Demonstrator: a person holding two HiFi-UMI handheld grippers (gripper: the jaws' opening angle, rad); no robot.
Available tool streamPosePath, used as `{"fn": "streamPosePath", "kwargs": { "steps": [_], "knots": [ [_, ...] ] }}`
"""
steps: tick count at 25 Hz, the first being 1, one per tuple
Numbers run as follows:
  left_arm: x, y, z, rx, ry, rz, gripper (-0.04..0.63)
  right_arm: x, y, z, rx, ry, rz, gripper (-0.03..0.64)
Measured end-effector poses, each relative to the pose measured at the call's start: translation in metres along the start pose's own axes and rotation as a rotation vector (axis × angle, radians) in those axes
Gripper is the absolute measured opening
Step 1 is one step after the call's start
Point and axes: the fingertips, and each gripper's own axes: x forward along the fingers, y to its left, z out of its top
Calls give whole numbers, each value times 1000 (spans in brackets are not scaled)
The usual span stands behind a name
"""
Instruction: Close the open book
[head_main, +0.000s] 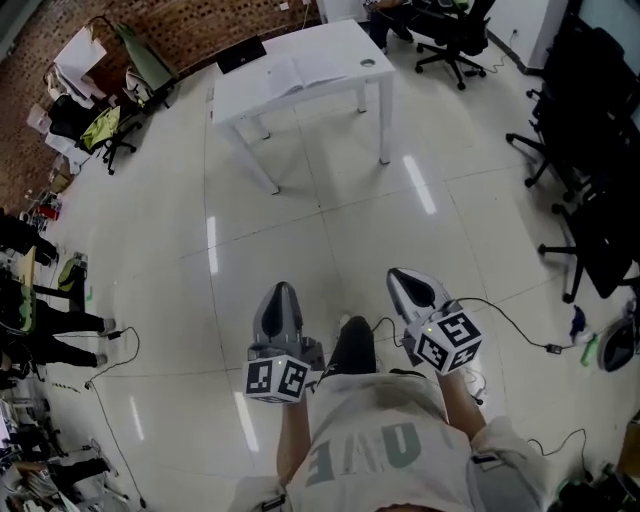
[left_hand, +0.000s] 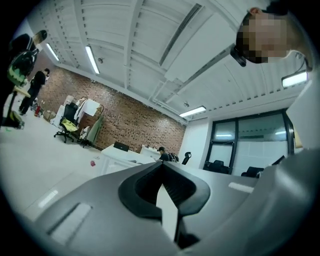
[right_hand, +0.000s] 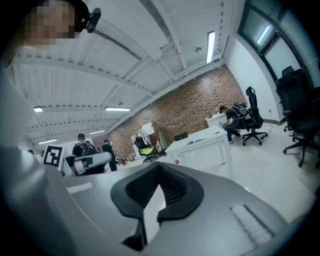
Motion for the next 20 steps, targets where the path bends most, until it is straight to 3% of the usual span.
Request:
{"fn": "streamPosePath", "kwargs": {
  "steps": [6,10,15,20],
  "knots": [
    [85,59,-3,-22,-20,32,14,79,-41,10,14,27,9,5],
    [170,107,16,-55,-53,38,15,171,-77,51,-31,20,23,5],
    [284,157,57,8,-95,24,15,296,-109,119,-88,-18,6,5],
    [382,171,77,47,-100,-25,15,379,-137,161,-94,-57,26,5]
  ]
}}
